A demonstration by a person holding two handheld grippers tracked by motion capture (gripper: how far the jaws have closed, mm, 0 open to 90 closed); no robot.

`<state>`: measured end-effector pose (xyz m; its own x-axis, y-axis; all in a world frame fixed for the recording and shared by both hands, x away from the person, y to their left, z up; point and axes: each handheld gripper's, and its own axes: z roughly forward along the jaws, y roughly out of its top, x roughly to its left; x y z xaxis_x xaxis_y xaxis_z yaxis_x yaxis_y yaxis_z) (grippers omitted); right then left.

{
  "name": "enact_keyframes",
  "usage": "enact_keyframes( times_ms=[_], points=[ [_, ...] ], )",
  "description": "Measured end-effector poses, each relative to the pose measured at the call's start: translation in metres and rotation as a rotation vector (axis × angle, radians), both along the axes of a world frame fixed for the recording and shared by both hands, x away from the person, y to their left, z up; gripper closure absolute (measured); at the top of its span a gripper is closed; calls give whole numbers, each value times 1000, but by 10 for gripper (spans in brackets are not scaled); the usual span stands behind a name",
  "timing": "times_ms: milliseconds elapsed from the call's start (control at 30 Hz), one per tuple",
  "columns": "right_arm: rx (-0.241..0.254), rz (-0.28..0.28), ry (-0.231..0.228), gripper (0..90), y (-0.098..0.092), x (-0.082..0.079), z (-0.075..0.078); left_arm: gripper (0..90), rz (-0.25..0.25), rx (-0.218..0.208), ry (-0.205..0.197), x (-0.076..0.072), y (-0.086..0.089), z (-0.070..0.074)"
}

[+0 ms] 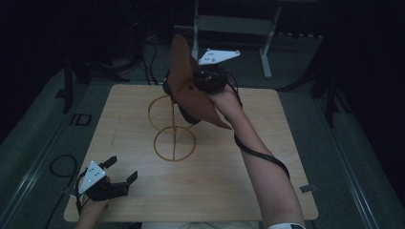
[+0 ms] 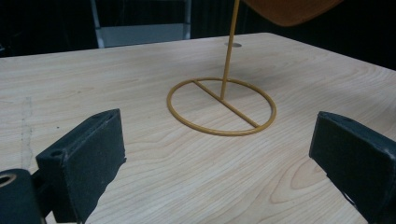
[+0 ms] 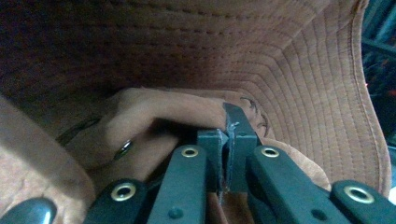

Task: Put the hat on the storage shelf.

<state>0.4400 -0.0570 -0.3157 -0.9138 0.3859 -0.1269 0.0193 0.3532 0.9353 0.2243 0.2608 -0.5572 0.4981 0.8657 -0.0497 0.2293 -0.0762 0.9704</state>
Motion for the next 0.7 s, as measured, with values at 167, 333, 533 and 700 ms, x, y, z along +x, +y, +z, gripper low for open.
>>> enact_keyframes(
  times_ms=[167, 333, 533, 700],
  points=[
    [-86, 44, 6, 839, 25, -1, -16, 41, 5, -10, 7, 0, 2, -1],
    [-124, 48, 18, 580, 33, -3, -25, 42, 1, -22, 8, 0, 3, -3],
    [-151, 12, -39, 376, 37, -10, -36, 42, -5, -21, 9, 0, 2, -4],
    [-145, 46, -24, 144, 36, -12, -37, 42, -2, -24, 15, 0, 2, -5]
  ],
)
